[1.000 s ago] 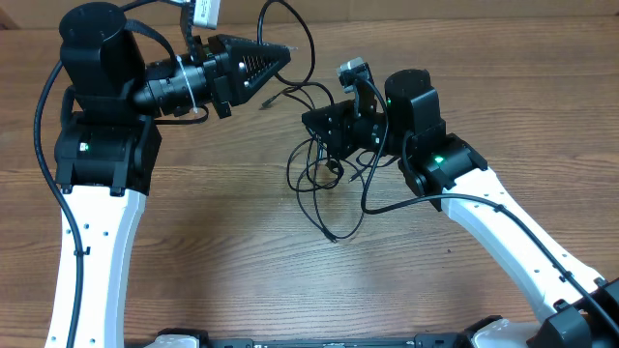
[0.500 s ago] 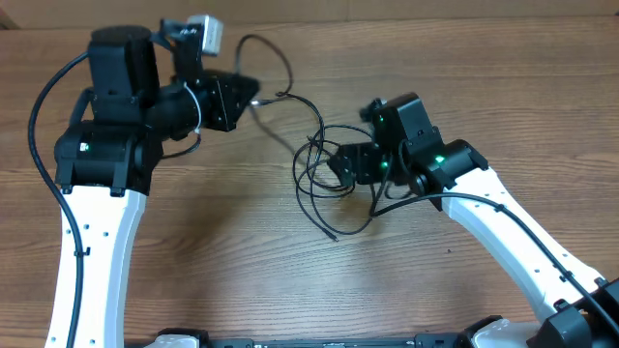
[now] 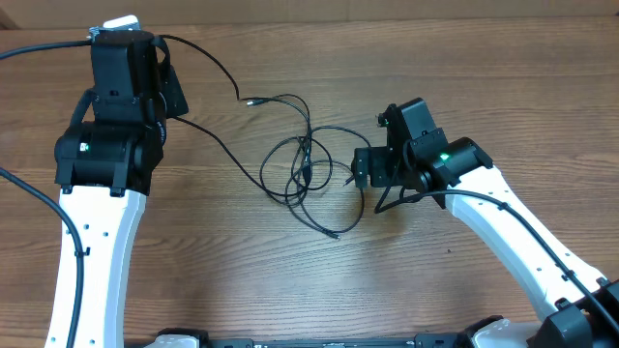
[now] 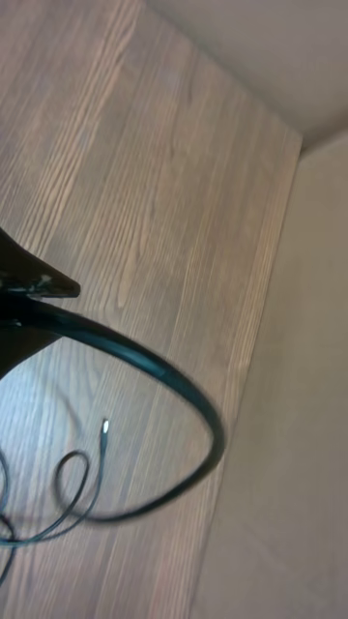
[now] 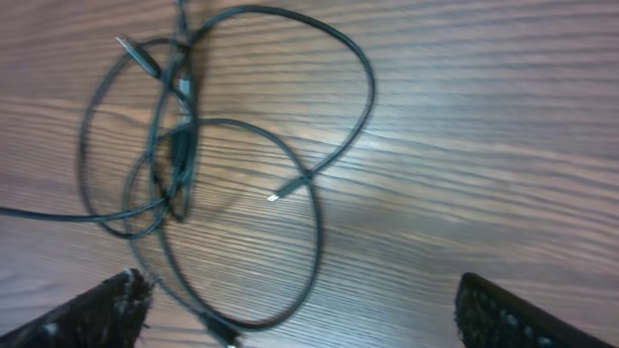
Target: Untangle cables
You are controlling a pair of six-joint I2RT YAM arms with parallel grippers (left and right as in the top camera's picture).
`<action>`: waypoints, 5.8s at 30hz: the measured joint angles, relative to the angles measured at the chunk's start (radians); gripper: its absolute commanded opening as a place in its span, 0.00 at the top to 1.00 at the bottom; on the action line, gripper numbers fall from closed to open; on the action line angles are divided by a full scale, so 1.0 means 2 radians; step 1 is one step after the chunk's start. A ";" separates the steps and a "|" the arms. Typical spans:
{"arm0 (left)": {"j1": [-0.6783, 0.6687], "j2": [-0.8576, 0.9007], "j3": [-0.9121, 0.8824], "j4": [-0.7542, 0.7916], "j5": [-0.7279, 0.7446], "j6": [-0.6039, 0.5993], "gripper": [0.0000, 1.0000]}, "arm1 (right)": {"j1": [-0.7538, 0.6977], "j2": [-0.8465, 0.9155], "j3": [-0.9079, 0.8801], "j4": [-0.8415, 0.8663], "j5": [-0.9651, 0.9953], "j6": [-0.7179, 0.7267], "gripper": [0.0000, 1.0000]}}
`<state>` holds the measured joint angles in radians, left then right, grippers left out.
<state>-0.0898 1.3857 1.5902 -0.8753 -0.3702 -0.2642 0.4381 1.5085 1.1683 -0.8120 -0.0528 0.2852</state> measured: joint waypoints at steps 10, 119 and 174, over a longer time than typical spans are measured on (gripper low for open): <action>0.000 0.000 0.000 -0.050 0.013 -0.017 0.96 | 0.000 0.017 0.000 0.043 -0.091 -0.008 0.17; 0.206 0.000 0.000 -0.090 0.018 -0.180 0.96 | -0.261 0.134 0.703 -0.222 -0.074 -0.002 0.96; -0.018 0.040 0.000 -0.097 0.246 -0.010 0.96 | -0.500 0.232 0.598 -0.340 0.209 0.090 0.96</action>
<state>-0.1253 1.4666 1.5894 -1.0698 0.1223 -0.2840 -0.5629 1.9724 2.3634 -1.4918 0.3660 0.4644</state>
